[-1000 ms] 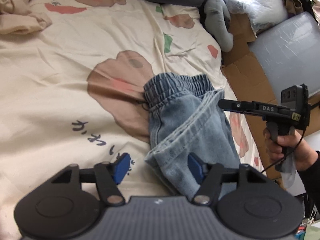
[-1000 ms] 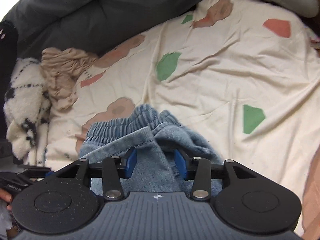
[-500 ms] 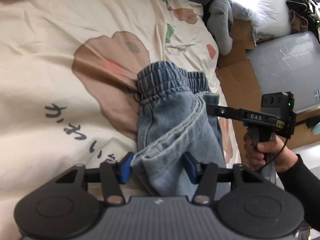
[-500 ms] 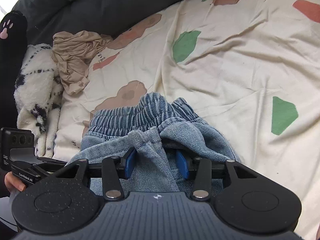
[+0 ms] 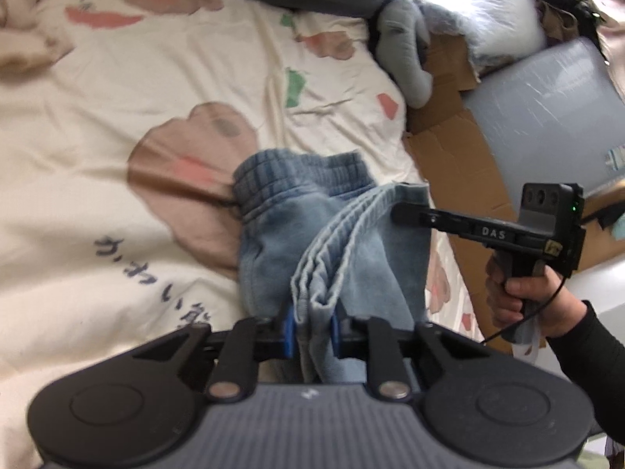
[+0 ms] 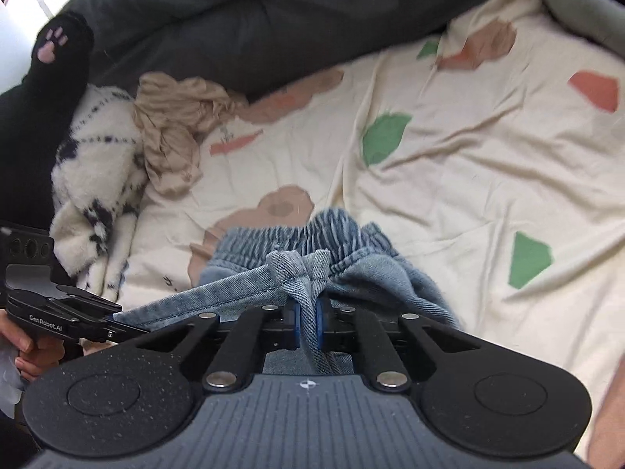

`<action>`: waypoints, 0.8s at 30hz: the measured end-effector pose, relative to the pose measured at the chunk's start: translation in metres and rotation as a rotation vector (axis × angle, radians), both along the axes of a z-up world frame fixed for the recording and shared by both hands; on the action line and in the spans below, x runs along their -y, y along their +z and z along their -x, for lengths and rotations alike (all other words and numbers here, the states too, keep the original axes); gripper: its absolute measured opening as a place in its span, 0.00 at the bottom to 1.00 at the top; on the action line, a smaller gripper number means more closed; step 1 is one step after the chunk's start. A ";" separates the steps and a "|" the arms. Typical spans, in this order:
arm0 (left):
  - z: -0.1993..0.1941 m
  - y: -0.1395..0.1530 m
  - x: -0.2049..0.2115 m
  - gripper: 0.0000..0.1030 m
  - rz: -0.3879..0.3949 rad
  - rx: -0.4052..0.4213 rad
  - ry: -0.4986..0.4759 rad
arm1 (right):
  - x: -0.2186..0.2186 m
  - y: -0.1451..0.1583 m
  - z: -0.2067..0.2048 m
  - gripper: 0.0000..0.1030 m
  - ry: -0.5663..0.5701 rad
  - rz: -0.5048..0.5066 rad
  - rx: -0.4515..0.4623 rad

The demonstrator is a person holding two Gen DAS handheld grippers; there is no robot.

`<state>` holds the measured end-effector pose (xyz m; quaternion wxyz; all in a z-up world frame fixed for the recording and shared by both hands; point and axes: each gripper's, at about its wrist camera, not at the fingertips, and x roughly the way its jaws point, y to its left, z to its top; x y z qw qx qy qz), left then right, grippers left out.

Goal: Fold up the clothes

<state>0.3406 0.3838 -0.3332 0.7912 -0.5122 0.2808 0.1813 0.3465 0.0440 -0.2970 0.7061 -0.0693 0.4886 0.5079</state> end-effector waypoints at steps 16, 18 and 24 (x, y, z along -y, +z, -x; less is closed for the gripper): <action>-0.043 0.042 -0.018 0.18 -0.098 0.069 -0.036 | 0.021 0.077 -0.017 0.06 -0.051 0.042 0.153; -0.047 0.039 -0.021 0.18 -0.099 0.054 -0.030 | 0.018 0.074 -0.022 0.06 -0.051 0.057 0.153; -0.055 0.028 -0.030 0.17 -0.101 0.013 -0.016 | 0.009 0.052 -0.033 0.06 -0.094 0.091 0.126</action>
